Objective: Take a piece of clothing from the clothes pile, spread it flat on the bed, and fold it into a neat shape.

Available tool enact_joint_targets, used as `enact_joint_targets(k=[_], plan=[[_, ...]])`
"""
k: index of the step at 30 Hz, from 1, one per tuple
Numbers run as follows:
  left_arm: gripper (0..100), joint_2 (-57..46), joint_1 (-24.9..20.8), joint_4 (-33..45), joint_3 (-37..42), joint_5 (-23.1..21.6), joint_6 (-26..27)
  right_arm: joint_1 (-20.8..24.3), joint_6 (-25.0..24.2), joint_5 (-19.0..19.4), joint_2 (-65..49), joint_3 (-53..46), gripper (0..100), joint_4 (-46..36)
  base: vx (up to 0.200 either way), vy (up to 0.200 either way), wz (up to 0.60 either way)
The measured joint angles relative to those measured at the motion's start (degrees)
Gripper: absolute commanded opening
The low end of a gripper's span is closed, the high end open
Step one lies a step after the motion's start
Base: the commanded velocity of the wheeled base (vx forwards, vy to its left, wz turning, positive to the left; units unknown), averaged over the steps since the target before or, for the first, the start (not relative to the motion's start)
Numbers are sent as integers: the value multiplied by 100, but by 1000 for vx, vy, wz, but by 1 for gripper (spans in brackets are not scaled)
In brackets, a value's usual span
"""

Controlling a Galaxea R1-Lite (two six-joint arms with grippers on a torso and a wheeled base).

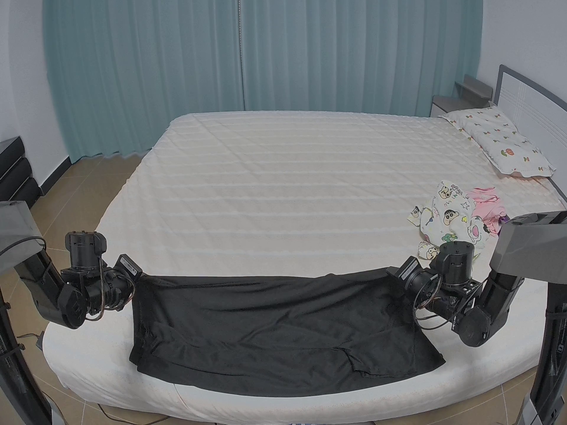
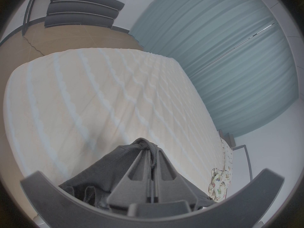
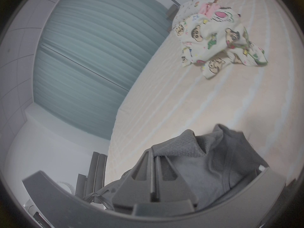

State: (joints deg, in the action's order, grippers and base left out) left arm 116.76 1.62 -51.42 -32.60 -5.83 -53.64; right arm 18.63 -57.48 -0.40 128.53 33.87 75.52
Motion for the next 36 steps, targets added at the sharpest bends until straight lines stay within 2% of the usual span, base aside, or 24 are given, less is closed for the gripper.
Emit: enact_joint_targets(k=[9,14,23,31,36], plan=[[0,50,20,-247,-138,55,-12,-61,338,11,215,384,0,95,0,0,0],[0,55,28,-274,-105,59,-11,-74,383,9,339,406,0,453,0,0,0],[0,107,16,-195,-50,39,32,-110,639,155,372,-63,0,557,0,0,0],[0,112,9,-20,280,4,653,-113,983,371,406,-907,0,895,0,0,0],[0,151,-2,0,499,4,831,-83,1186,393,612,-1215,0,1187,0,0,0]])
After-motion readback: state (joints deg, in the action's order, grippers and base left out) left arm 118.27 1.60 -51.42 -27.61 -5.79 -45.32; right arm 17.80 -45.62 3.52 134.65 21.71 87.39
